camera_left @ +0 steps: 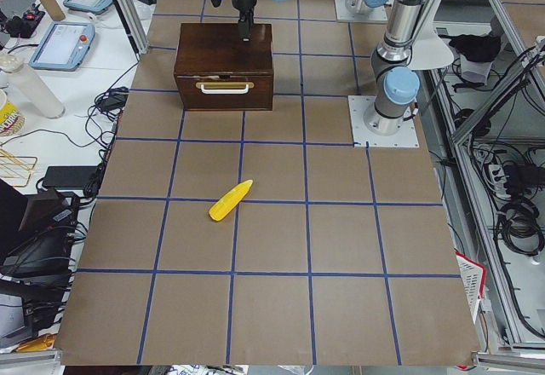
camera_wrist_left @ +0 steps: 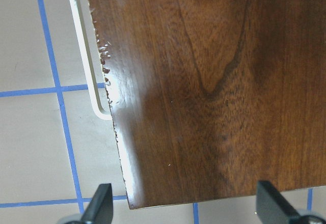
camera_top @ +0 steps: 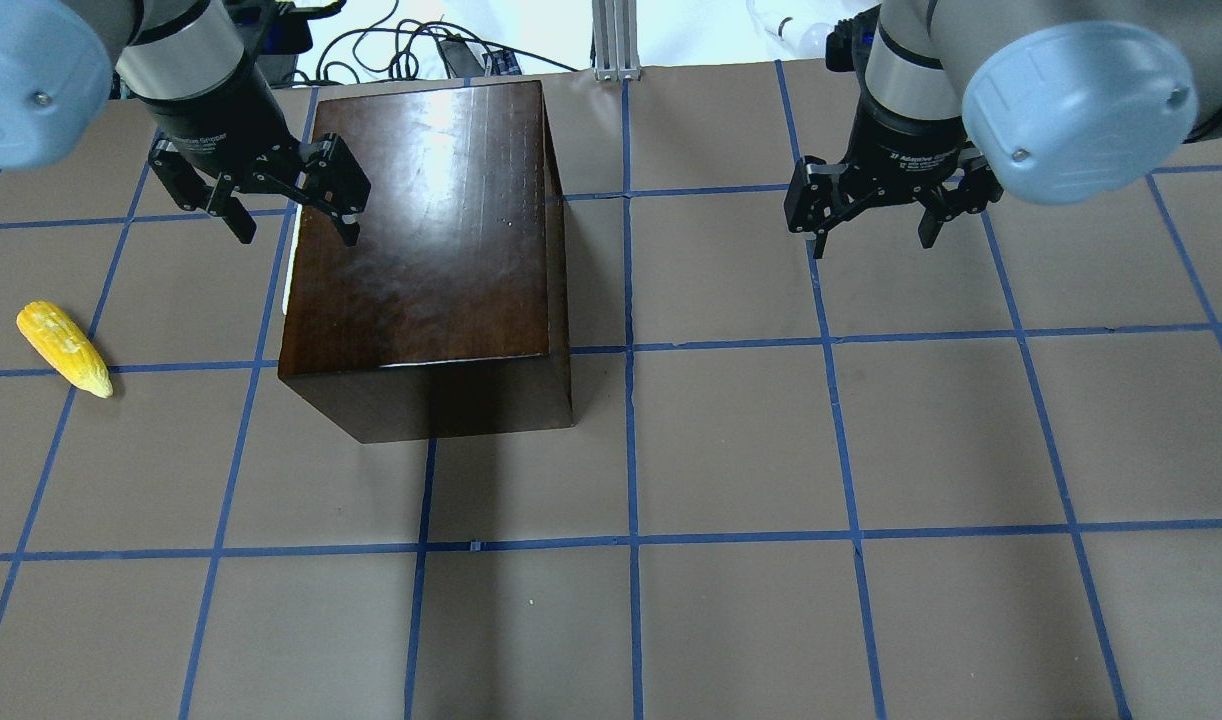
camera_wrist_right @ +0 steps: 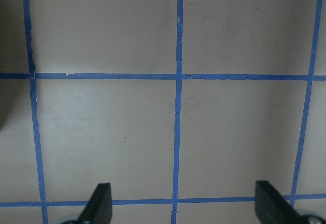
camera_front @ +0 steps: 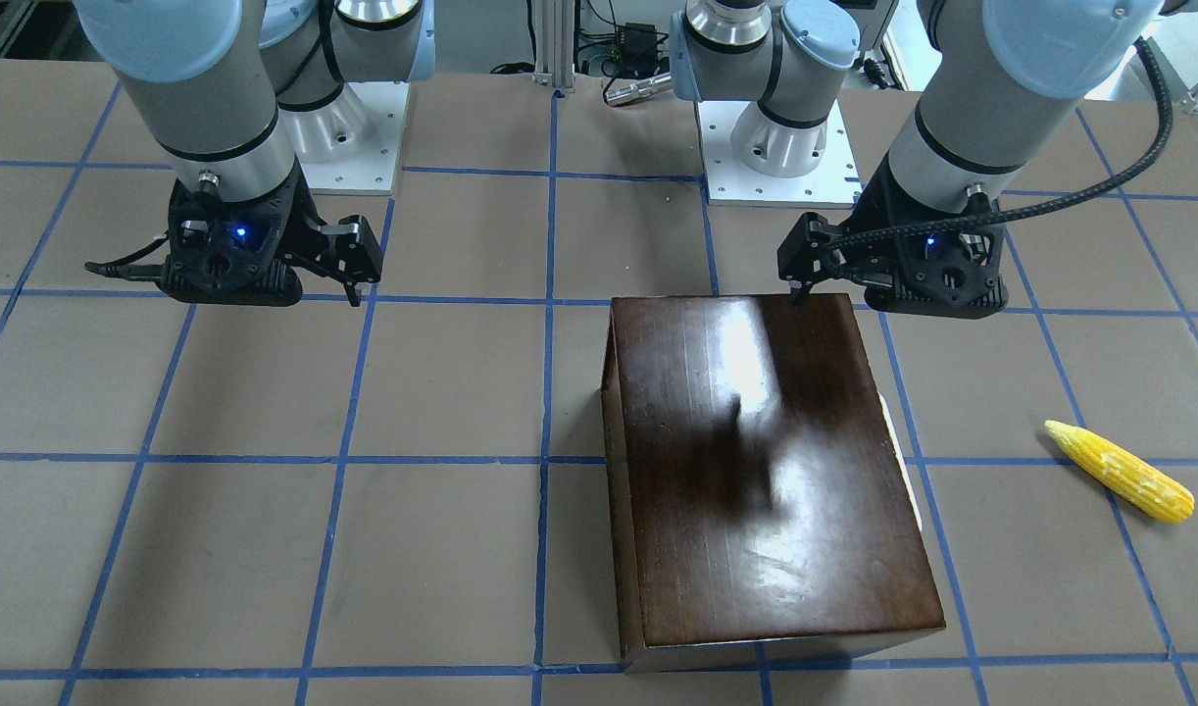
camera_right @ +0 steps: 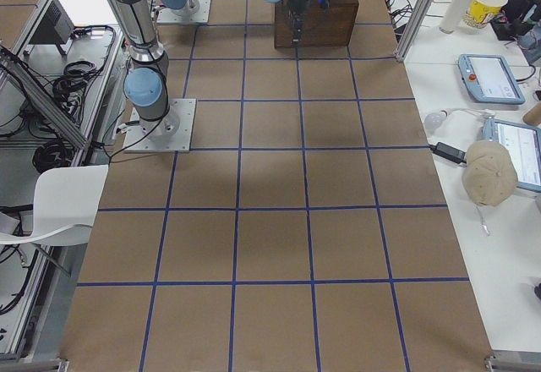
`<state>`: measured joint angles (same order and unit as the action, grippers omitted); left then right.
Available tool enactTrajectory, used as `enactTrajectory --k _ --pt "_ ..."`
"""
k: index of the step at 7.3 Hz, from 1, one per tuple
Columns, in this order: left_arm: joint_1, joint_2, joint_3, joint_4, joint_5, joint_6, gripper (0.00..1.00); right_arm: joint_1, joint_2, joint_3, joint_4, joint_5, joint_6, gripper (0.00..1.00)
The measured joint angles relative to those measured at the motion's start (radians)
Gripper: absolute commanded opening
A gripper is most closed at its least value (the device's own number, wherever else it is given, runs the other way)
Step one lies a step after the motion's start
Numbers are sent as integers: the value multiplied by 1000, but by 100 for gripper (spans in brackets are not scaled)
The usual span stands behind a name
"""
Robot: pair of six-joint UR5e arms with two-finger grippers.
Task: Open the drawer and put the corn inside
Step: 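Move the left gripper down beside the cabinet toward the white drawer handle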
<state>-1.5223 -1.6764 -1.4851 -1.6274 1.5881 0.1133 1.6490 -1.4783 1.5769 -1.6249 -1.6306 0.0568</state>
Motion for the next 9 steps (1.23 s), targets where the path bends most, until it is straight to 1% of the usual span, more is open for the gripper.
enactTrajectory --k 2,4,7,9 --pt "45 1 4 -1 -14 2 100 0 0 0 0 0 0 100" --pt "143 -2 10 0 -59 33 100 0 0 0 -1 0 0 100" --pt "326 -11 11 2 -147 209 100 0 0 0 0 -2 0 100" --pt "405 -58 5 28 -202 289 100 0 0 0 -1 -2 0 100"
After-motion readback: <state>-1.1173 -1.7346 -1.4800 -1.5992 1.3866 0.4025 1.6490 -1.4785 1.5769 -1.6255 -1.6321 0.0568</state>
